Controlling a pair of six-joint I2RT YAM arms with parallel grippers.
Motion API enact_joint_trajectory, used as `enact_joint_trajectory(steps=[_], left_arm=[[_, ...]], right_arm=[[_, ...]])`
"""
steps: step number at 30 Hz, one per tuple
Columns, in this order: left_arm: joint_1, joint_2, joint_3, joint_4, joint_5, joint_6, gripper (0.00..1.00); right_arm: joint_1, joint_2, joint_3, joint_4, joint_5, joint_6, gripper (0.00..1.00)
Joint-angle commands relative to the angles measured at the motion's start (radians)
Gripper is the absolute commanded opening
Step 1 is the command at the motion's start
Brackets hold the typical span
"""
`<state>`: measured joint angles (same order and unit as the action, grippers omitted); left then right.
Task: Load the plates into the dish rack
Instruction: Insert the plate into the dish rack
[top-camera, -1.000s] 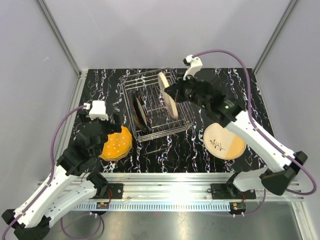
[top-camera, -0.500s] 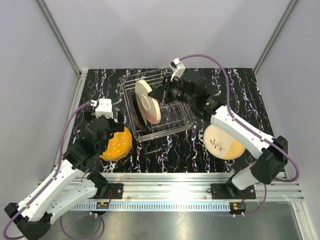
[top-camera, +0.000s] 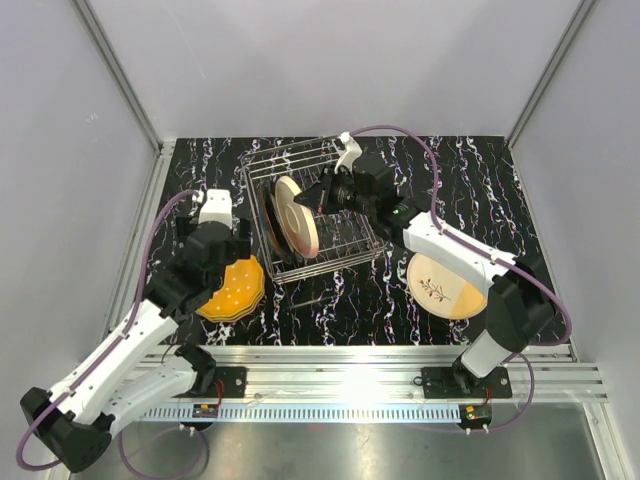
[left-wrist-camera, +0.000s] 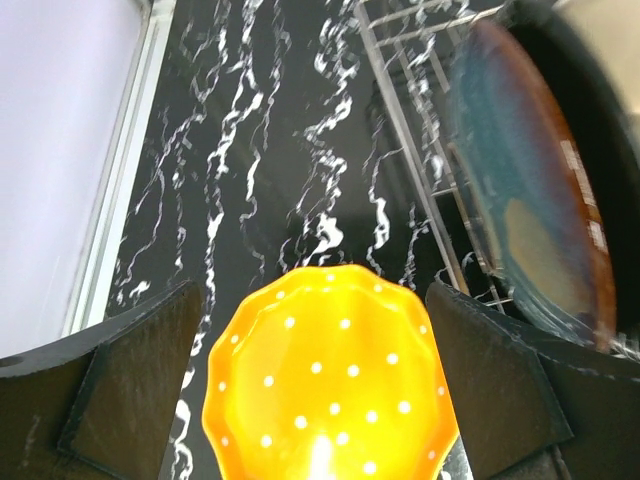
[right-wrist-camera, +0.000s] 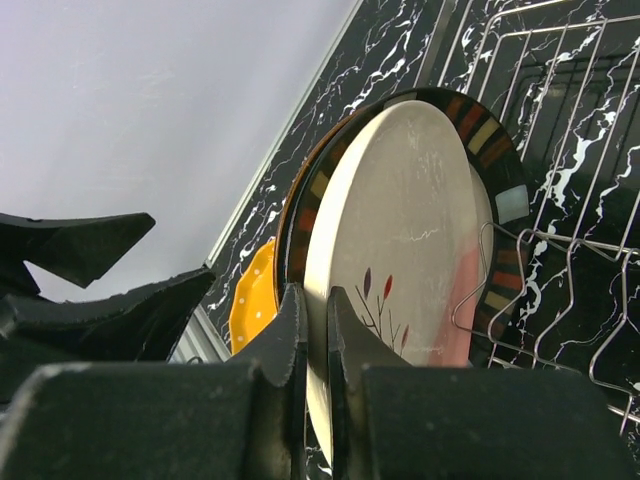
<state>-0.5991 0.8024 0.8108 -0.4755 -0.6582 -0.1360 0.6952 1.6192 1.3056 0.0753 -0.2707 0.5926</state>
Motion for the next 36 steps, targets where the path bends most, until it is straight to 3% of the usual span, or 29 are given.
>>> enact_joint_trajectory(steps=[1, 8, 11, 16, 31, 36], left_arm=[[0.03, 0.05, 0.109, -0.026, -0.018, -0.062, 0.99], [0.128, 0.225, 0.278, -0.124, 0.098, -0.189, 0.99], [0.16, 0.26, 0.269, -0.104, 0.193, -0.226, 0.99], [0.174, 0.25, 0.214, -0.064, 0.23, -0.258, 0.99], [0.22, 0.205, 0.2, -0.101, 0.215, -0.224, 0.99], [0.232, 0.212, 0.183, -0.084, 0.23, -0.215, 0.99]], right_arm=[[0.012, -0.022, 0.04, 0.127, 0.011, -0.03, 0.0], [0.039, -0.032, 0.034, 0.044, 0.194, -0.115, 0.0], [0.075, -0.012, 0.046, 0.023, 0.266, -0.142, 0.0], [0.144, 0.034, 0.101, -0.012, 0.393, -0.209, 0.0], [0.159, 0.165, 0.141, 0.006, 0.338, -0.178, 0.0], [0.161, 0.081, 0.141, 0.015, 0.277, -0.178, 0.0]])
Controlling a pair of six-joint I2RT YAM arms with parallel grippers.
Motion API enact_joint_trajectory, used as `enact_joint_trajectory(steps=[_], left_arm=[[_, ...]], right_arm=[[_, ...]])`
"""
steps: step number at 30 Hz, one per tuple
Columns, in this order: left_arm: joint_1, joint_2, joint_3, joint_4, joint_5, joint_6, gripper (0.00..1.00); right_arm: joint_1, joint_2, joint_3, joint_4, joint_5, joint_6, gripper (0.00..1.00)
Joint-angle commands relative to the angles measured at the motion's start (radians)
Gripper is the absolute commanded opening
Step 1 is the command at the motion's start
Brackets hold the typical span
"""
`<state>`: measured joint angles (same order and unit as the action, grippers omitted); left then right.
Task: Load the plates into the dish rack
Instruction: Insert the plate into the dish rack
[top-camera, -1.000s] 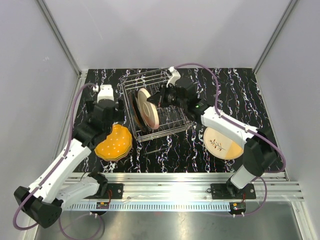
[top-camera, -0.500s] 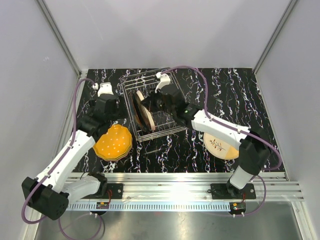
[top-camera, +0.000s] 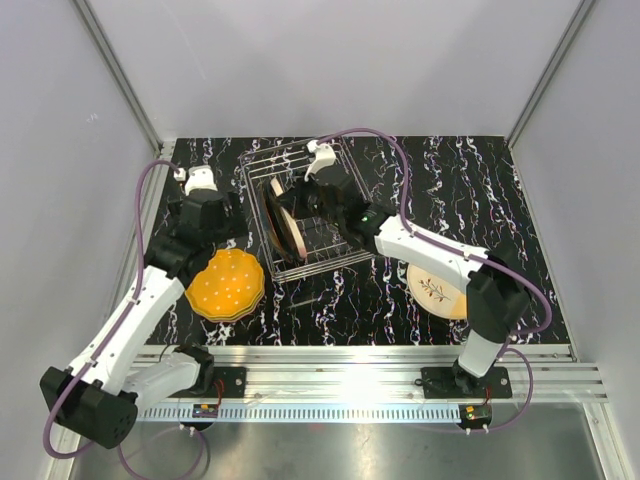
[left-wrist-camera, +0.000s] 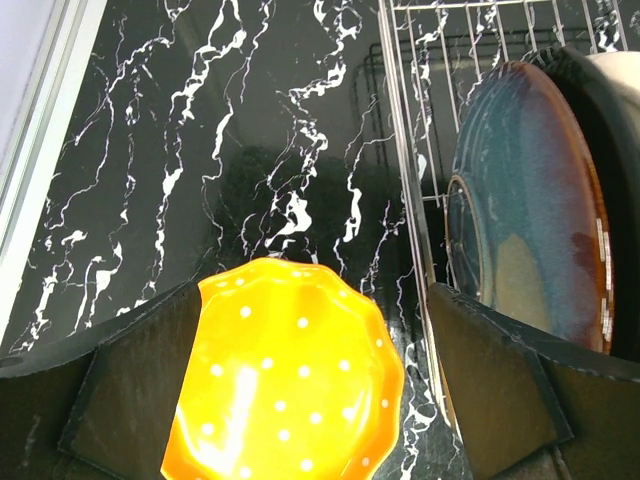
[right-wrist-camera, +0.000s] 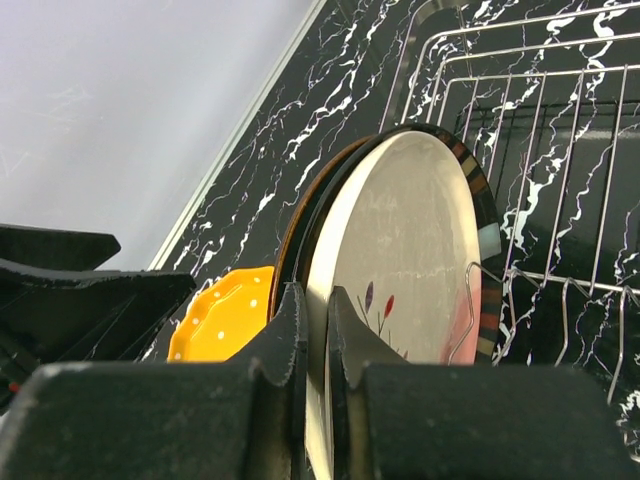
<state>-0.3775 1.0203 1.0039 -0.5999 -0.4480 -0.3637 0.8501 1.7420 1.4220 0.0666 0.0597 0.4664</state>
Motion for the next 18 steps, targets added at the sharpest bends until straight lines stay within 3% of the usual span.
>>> enact_joint_trajectory(steps=[1, 10, 18], left_arm=[[0.014, -0.003, -0.011, 0.045, 0.023, 0.015, 0.99], [0.034, -0.012, -0.008, 0.054, 0.042, 0.043, 0.99], [0.054, -0.055, -0.04, 0.054, 0.054, 0.049, 0.99]], right_arm=[[0.006, -0.059, 0.044, 0.006, -0.055, -0.051, 0.0], [-0.005, -0.13, 0.216, -0.126, -0.067, 0.008, 0.0], [-0.042, -0.142, 0.192, -0.074, -0.17, 0.121, 0.0]])
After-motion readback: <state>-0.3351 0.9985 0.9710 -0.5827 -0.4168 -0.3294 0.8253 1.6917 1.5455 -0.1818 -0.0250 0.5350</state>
